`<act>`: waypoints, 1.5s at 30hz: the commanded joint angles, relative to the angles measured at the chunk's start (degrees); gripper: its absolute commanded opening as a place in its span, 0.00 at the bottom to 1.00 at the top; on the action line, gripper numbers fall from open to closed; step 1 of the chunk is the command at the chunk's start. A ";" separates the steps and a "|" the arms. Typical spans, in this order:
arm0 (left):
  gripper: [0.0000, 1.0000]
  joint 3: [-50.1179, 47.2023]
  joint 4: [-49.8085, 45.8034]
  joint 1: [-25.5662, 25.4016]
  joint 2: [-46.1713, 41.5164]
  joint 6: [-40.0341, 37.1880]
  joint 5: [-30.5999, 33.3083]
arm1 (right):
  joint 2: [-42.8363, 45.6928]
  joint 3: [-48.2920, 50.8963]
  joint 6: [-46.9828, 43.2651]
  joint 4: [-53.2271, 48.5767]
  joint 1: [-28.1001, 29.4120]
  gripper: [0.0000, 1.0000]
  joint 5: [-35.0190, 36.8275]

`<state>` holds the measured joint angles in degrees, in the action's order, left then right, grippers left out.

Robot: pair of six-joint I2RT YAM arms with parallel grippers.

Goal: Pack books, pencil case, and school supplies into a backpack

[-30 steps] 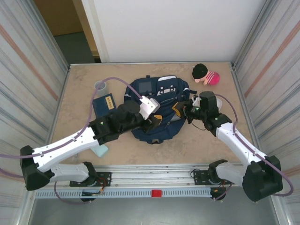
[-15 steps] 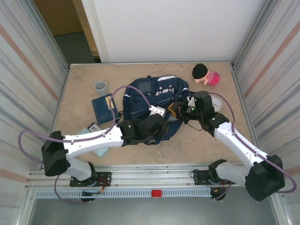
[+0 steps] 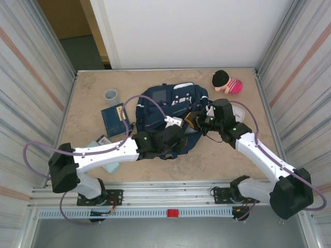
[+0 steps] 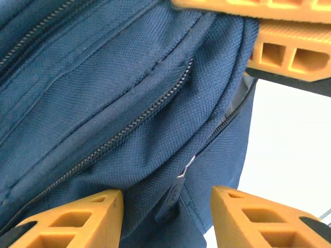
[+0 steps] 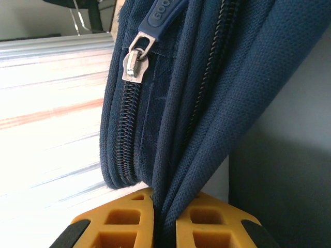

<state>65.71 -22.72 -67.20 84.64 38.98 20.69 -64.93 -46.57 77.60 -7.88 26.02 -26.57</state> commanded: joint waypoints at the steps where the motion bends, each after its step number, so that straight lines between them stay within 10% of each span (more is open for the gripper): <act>1: 0.48 -0.96 -0.26 -0.62 -3.69 2.78 -0.82 | 0.06 -4.19 0.16 3.90 0.61 0.13 -0.80; 21: 0.48 -6.26 -2.76 -2.94 -12.34 11.73 2.25 | 0.57 -4.64 5.75 2.28 1.71 0.13 7.59; 45: 0.45 -1.69 -0.03 0.50 -1.78 12.99 1.84 | 2.17 -5.63 5.56 1.20 4.69 0.13 8.86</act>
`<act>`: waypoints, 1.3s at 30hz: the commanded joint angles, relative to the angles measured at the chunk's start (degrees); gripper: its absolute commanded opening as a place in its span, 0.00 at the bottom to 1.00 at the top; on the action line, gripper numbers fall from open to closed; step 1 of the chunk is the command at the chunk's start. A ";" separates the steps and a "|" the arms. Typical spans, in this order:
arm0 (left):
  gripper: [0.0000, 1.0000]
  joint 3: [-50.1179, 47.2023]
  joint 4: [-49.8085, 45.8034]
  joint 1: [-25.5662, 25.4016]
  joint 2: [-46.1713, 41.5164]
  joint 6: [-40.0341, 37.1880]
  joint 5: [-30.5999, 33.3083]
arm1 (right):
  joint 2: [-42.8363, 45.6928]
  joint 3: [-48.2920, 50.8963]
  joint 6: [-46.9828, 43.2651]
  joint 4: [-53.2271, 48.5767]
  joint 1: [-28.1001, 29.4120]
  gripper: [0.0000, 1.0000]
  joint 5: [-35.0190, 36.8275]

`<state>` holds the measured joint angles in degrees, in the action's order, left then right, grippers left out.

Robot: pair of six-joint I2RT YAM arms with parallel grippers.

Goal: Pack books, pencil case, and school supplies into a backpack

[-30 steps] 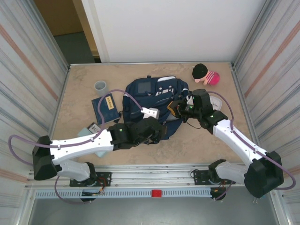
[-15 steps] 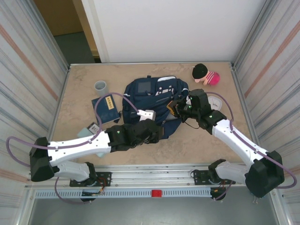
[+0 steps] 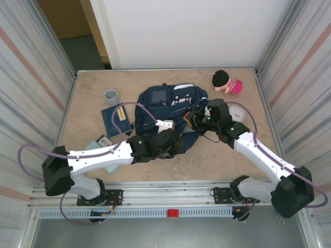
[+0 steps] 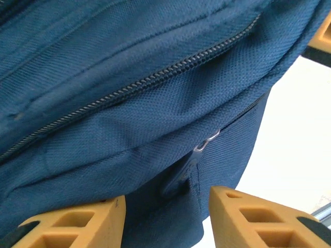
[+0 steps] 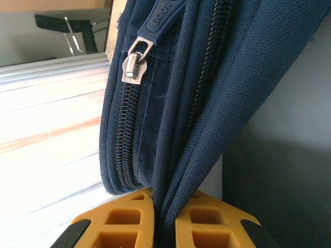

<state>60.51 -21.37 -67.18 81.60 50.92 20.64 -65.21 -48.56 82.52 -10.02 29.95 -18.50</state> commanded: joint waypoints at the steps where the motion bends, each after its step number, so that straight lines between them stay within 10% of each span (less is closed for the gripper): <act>1: 0.45 4.51 -2.09 0.53 1.95 0.70 2.20 | 2.51 -3.65 0.75 3.27 1.00 0.13 0.99; 20: 0.06 12.75 -11.50 0.48 9.11 0.00 7.98 | 3.21 -5.05 -1.48 -0.97 3.85 0.12 1.65; 30: 0.00 7.54 -5.27 8.47 1.49 -10.75 -17.43 | 1.20 -4.32 -14.85 -4.02 -0.14 0.11 -8.26; 39: 0.00 4.41 -8.92 11.71 -1.15 -18.36 -23.95 | -2.29 -9.61 -25.73 -7.99 -9.16 0.08 -19.16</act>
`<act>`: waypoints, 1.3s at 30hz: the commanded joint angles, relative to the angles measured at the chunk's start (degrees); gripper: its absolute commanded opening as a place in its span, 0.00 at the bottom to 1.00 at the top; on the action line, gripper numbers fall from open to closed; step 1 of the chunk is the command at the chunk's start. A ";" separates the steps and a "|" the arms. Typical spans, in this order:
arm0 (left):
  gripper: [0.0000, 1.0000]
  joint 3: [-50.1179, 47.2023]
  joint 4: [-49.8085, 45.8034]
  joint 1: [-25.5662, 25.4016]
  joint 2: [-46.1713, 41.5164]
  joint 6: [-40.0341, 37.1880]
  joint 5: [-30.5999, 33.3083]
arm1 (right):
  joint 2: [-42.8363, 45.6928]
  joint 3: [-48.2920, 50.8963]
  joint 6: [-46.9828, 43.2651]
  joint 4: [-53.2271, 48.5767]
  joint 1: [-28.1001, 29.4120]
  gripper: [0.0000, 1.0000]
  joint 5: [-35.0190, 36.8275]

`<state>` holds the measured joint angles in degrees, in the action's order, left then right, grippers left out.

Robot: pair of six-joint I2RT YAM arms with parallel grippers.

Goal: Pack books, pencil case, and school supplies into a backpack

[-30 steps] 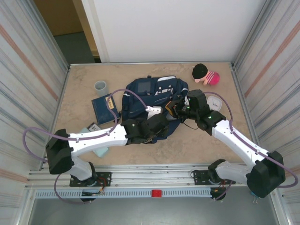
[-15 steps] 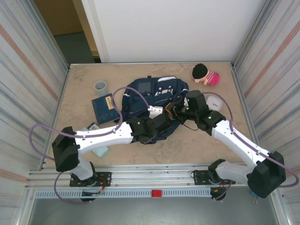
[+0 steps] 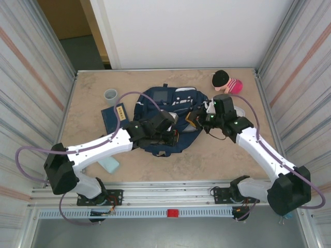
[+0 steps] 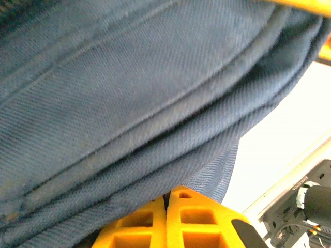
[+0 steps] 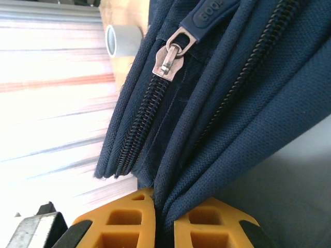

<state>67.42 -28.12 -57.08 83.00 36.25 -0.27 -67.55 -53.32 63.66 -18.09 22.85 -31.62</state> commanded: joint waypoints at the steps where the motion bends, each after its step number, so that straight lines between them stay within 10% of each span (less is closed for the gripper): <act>1: 0.00 -3.52 -0.26 1.96 -2.88 -2.82 -4.89 | -0.43 -6.02 -8.44 -0.91 -2.13 0.08 -6.62; 7: 0.00 -6.65 10.93 3.19 -2.94 1.31 -12.51 | -2.29 -7.95 -17.39 -1.51 -0.79 0.07 -11.88; 20: 0.22 -8.68 14.27 4.03 -0.84 4.98 -8.68 | -1.45 -6.10 -14.03 1.91 0.35 0.07 -14.83; 39: 0.07 -13.71 19.75 4.55 -3.50 4.77 -7.59 | -1.61 -6.27 -17.38 -0.03 0.16 0.08 -17.77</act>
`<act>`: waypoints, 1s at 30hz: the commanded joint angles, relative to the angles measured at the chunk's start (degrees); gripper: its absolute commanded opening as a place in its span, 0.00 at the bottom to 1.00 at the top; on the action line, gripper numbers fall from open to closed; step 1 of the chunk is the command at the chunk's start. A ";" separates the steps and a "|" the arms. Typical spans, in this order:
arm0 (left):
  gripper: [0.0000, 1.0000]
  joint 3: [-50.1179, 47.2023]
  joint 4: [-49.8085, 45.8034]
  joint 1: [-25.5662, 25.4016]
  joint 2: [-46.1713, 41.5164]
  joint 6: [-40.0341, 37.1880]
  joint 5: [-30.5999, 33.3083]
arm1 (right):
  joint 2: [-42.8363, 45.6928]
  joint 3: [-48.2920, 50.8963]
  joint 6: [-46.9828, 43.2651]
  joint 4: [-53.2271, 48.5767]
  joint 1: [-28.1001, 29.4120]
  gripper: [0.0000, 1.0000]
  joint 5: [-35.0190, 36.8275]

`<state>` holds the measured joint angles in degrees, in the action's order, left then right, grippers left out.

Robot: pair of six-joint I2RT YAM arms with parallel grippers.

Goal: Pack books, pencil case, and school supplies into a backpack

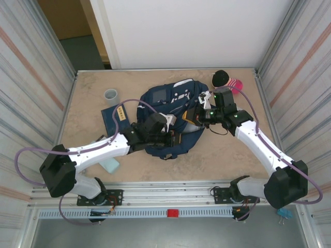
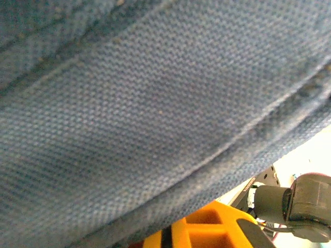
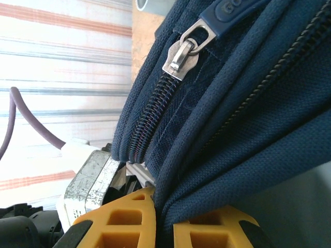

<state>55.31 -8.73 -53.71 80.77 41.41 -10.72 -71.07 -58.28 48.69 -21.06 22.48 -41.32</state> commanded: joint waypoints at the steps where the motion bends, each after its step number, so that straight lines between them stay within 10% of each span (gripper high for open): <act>1: 0.05 -1.61 0.10 1.19 -1.45 -1.24 2.82 | 1.74 -1.30 -3.00 2.20 0.31 0.08 -8.07; 11: 0.03 0.03 0.22 1.88 -0.44 -6.38 -7.17 | 1.04 -2.32 -20.43 -6.49 0.73 0.07 -5.97; 23: 0.23 -4.30 5.32 1.84 0.31 -2.98 -0.61 | 2.47 -0.80 -16.32 -1.42 1.04 0.07 -11.08; 30: 0.10 -5.30 7.20 1.77 -0.64 -3.25 0.80 | 2.60 -0.17 -17.19 -2.09 1.12 0.07 -11.08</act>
<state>50.96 -2.22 -52.93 80.71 38.54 -14.90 -71.13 -58.24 32.49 -25.32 22.52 -43.77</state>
